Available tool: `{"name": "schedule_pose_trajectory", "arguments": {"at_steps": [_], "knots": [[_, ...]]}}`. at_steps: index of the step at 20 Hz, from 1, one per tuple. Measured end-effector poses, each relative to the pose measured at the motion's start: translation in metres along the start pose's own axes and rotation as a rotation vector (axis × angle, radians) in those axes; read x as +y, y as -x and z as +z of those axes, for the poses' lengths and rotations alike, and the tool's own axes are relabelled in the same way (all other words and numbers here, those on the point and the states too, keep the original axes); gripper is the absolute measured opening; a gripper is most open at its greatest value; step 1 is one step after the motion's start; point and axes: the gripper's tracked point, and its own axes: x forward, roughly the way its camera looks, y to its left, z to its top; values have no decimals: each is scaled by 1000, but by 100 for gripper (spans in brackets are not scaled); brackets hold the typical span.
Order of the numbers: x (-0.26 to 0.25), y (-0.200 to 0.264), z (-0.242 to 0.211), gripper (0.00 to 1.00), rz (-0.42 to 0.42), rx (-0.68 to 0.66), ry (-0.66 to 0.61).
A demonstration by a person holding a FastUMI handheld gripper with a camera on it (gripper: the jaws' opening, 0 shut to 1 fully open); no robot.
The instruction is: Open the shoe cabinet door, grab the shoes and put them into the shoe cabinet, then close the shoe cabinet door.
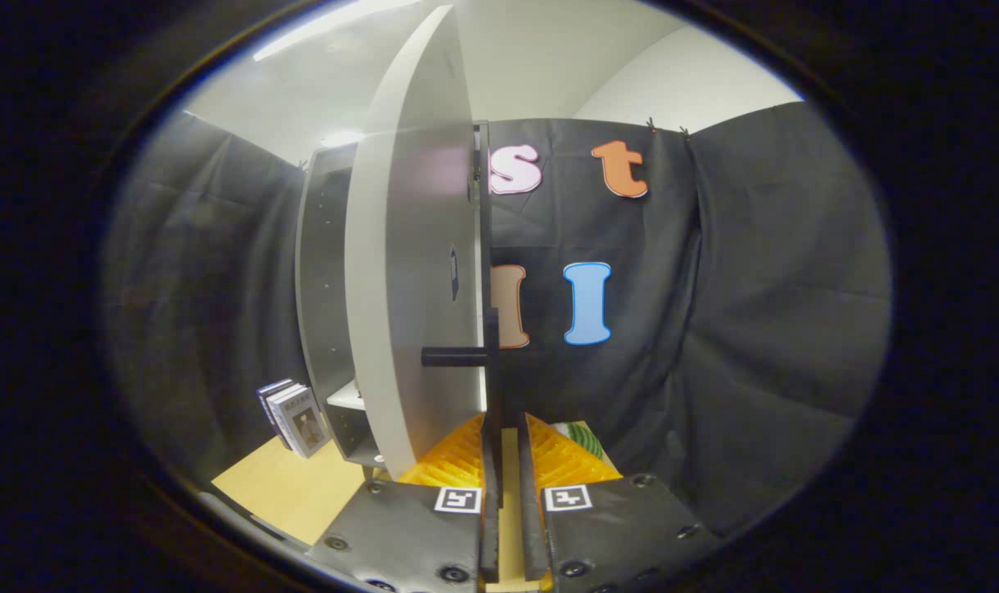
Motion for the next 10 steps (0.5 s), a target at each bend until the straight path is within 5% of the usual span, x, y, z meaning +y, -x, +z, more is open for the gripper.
{"name": "schedule_pose_trajectory", "arguments": {"at_steps": [10], "knots": [[-12,68,26,17,-67,-88,1]]}}
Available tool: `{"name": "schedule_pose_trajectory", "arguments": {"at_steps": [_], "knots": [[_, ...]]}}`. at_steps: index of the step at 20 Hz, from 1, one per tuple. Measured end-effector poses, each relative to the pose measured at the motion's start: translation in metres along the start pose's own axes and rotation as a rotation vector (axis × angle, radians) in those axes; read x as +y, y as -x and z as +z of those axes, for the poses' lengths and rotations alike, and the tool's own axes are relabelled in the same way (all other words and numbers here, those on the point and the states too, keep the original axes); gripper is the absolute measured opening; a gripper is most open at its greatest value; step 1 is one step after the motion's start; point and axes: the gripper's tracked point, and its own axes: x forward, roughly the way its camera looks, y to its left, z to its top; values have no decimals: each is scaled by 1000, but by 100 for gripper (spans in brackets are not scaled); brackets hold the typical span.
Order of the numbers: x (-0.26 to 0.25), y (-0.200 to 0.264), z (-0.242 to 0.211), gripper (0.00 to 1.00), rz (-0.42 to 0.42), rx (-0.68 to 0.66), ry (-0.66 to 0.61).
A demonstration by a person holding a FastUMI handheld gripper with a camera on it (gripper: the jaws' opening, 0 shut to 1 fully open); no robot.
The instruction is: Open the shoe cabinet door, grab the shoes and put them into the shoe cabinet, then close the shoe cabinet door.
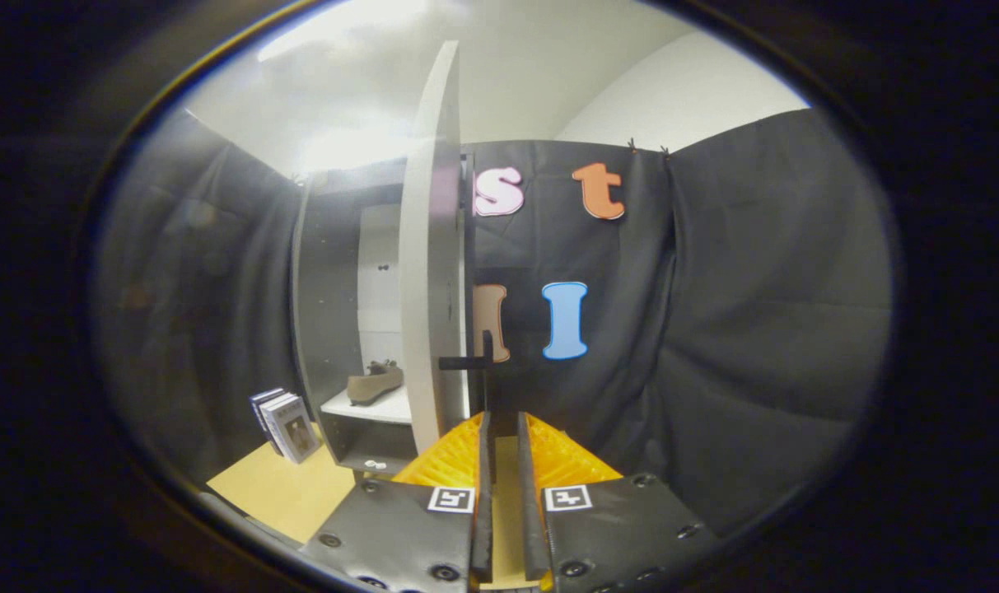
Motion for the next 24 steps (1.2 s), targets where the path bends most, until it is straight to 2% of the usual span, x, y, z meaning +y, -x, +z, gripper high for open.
{"name": "schedule_pose_trajectory", "arguments": {"at_steps": [3,8,15,19,24], "knots": [[20,21,2,16,1,-28,8],[87,25,-30,16,57,-5,17],[191,-3,-127,16,131,162,-9],[228,-20,-177,33,138,221,-12],[250,-31,-253,32,137,291,-32]]}}
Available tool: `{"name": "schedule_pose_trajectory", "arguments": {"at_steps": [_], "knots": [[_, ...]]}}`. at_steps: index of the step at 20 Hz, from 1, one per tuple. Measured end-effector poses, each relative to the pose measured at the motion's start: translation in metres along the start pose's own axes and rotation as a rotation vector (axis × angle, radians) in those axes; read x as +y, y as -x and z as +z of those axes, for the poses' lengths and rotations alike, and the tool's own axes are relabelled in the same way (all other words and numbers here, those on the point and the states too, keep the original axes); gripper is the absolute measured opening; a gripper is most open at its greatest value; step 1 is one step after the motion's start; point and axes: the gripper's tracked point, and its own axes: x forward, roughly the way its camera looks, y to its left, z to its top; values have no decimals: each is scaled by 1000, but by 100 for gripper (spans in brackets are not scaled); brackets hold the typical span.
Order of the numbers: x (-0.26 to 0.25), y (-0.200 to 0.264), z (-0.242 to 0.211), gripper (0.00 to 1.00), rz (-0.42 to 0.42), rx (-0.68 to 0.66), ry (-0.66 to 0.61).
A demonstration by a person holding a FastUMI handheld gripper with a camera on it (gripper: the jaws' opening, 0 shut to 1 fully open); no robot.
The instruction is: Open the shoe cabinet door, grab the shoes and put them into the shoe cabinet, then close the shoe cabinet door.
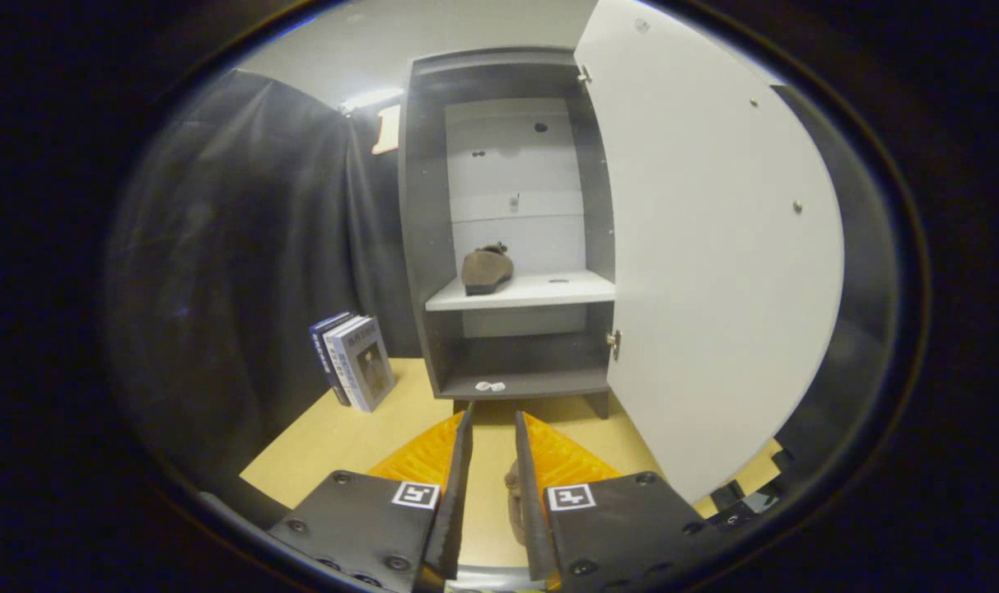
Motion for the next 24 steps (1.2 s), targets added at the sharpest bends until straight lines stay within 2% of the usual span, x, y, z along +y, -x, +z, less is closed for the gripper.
{"name": "schedule_pose_trajectory", "arguments": {"at_steps": [3,11,17,24], "knots": [[4,-24,-58,32,3,71,-2],[-5,-85,-174,28,-15,195,-24],[-16,-118,-226,28,-31,278,-8],[-19,-142,-245,27,-38,337,53]]}}
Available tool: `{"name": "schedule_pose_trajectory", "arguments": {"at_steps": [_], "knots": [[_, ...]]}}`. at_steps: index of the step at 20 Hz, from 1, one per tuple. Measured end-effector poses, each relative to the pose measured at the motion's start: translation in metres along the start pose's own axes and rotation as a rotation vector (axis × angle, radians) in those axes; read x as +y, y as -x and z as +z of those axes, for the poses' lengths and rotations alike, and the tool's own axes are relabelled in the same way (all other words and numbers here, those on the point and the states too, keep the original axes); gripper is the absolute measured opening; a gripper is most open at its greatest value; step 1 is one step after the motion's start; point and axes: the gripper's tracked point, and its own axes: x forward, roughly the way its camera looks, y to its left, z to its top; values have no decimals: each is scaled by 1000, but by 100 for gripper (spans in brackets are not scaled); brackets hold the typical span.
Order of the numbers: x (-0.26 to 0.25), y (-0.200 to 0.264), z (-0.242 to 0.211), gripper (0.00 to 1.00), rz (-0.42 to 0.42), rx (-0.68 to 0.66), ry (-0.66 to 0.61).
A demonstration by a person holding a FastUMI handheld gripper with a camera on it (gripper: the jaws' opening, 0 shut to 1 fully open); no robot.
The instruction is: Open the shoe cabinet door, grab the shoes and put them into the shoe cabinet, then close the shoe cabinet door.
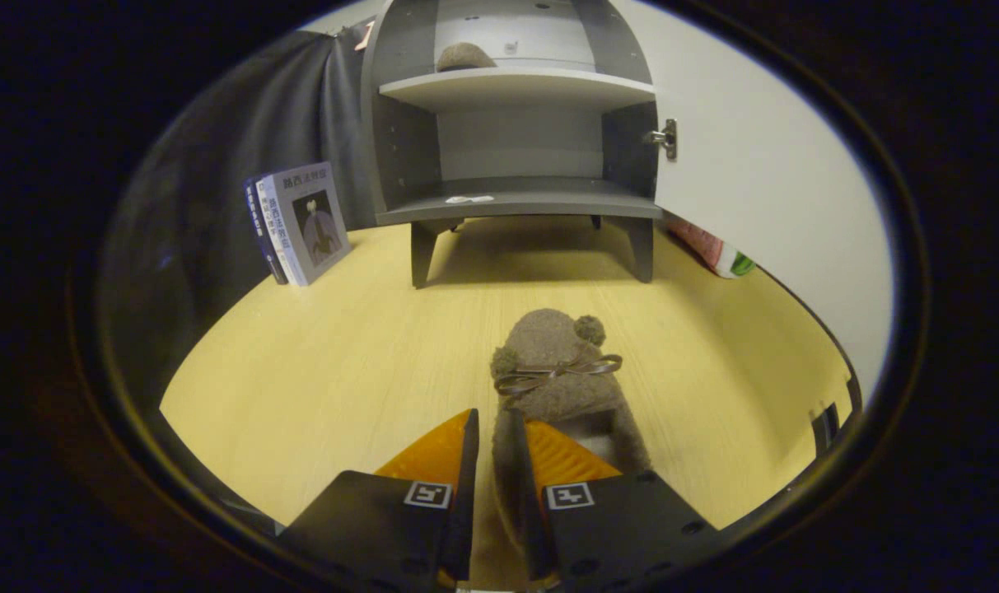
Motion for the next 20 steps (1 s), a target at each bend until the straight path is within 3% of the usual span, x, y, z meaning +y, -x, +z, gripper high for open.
{"name": "schedule_pose_trajectory", "arguments": {"at_steps": [9,10,20], "knots": [[-3,-30,-5,28,-18,64,45],[-2,-24,-6,12,-24,68,49],[-3,-23,-5,4,-19,63,77]]}}
